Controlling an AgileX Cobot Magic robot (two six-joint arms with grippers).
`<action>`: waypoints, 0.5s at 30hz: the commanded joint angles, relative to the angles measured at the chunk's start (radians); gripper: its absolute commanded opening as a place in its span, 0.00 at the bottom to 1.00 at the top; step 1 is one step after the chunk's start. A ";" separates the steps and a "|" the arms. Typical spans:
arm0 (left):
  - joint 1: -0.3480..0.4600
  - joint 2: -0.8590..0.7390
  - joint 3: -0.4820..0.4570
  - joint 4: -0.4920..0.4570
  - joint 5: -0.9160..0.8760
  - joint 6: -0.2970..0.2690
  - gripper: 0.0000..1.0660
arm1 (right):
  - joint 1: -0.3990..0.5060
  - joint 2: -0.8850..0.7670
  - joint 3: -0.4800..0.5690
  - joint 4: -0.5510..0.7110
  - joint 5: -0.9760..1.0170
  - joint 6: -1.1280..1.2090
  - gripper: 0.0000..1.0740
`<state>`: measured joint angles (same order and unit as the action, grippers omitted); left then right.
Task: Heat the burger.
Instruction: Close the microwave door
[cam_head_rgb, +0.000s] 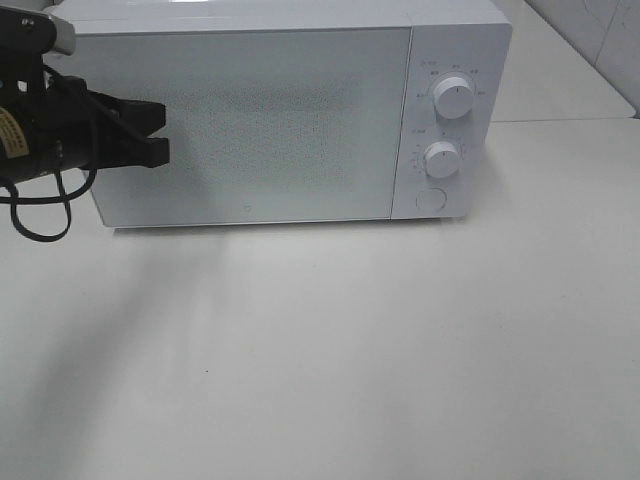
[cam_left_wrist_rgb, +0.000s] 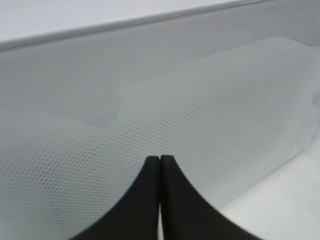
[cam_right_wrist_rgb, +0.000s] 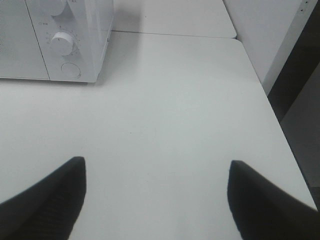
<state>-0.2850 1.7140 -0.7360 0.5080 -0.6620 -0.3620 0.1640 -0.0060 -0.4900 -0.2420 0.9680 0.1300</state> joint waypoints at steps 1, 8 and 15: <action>-0.022 -0.001 -0.020 -0.026 0.023 0.009 0.00 | -0.003 -0.027 0.002 0.005 -0.008 -0.012 0.69; -0.064 0.047 -0.075 -0.078 0.043 0.009 0.00 | -0.003 -0.027 0.002 0.005 -0.008 -0.012 0.69; -0.135 0.110 -0.140 -0.126 0.073 0.029 0.00 | -0.003 -0.027 0.002 0.005 -0.008 -0.011 0.69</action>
<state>-0.4030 1.8150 -0.8580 0.4110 -0.5920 -0.3440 0.1640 -0.0060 -0.4900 -0.2410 0.9680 0.1300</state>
